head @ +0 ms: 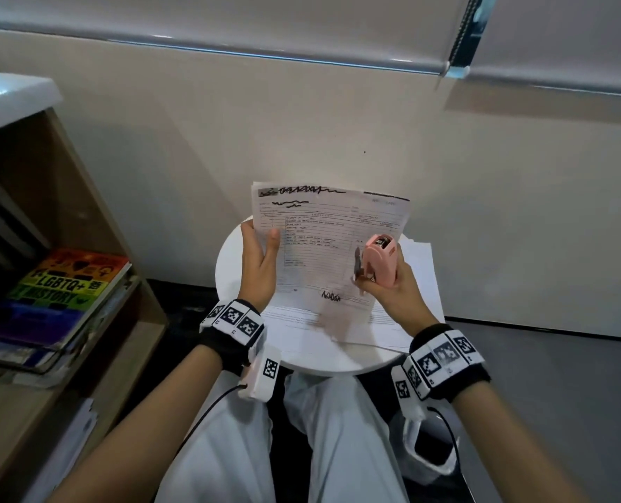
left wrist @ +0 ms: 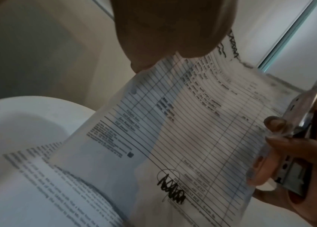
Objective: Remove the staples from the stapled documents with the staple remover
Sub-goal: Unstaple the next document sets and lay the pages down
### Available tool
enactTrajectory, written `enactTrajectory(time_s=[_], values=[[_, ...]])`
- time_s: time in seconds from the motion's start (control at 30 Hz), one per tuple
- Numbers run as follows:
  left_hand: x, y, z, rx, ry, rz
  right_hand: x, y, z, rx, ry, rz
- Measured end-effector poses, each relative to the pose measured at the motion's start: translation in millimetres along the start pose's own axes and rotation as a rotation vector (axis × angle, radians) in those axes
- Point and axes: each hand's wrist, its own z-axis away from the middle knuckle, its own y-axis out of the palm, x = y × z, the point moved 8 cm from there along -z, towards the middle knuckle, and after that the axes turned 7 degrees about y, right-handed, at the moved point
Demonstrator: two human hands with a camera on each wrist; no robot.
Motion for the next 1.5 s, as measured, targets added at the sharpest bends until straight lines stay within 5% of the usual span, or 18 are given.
enactTrajectory(time_s=[0.47,0.6,0.8,0.97,1.27,1.5], values=[[8.6,8.2,-2.1,0.008,-0.015,-0.004,6.8,5.0,-4.5,0.041,-0.064,-0.01],[3.6,6.8,-7.3,-0.018,-0.007,-0.02,12.7,-12.6,-3.1,-0.134,-0.076,0.03],[1.6,7.3,-7.9,-0.003,-0.001,-0.109,78.7,-42.0,12.0,-0.638,-0.257,-0.547],[-7.6,3.5,-10.1,-0.034,0.045,-0.222,139.9,-3.7,-26.8,-0.428,-0.238,-0.858],[-28.7,-4.0,-7.9,-0.001,0.034,-0.231,175.8,62.7,-71.0,-0.339,-0.133,-0.546],[-31.5,-5.0,2.3,-0.006,-0.052,-0.274,163.9,87.4,-85.0,-0.39,-0.153,-0.022]])
